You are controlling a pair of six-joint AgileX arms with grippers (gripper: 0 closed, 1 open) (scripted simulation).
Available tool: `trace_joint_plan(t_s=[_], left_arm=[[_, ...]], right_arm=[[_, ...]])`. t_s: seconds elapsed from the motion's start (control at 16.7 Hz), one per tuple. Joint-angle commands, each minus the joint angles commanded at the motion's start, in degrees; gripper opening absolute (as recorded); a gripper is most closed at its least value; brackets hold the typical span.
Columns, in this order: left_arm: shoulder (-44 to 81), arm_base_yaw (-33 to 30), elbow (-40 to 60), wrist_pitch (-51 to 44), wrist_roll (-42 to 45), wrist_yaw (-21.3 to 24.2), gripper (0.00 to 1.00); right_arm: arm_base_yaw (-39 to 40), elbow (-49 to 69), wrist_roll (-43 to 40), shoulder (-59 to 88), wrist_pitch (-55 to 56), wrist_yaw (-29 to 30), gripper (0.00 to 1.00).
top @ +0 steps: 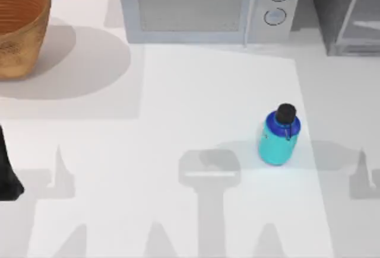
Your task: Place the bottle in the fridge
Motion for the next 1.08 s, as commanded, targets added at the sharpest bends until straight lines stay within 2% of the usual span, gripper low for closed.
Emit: trace_joint_plan(t_s=[0.24,0.48,1.08], left_arm=[[0.0,0.0,0.0,0.0,0.0,0.0,1.0],[0.0,0.0,0.0,0.0,0.0,0.0,1.0],[0.0,0.0,0.0,0.0,0.0,0.0,1.0]], right_arm=[[0.41,0.27,-0.04,1.75,1.71,-0.75,1.0],[2.1,1.43,-0.51,12.55,11.66,-4.34,1.0],[7.33,5.12,-3.49,67.86,55.86,-17.89,1.0]])
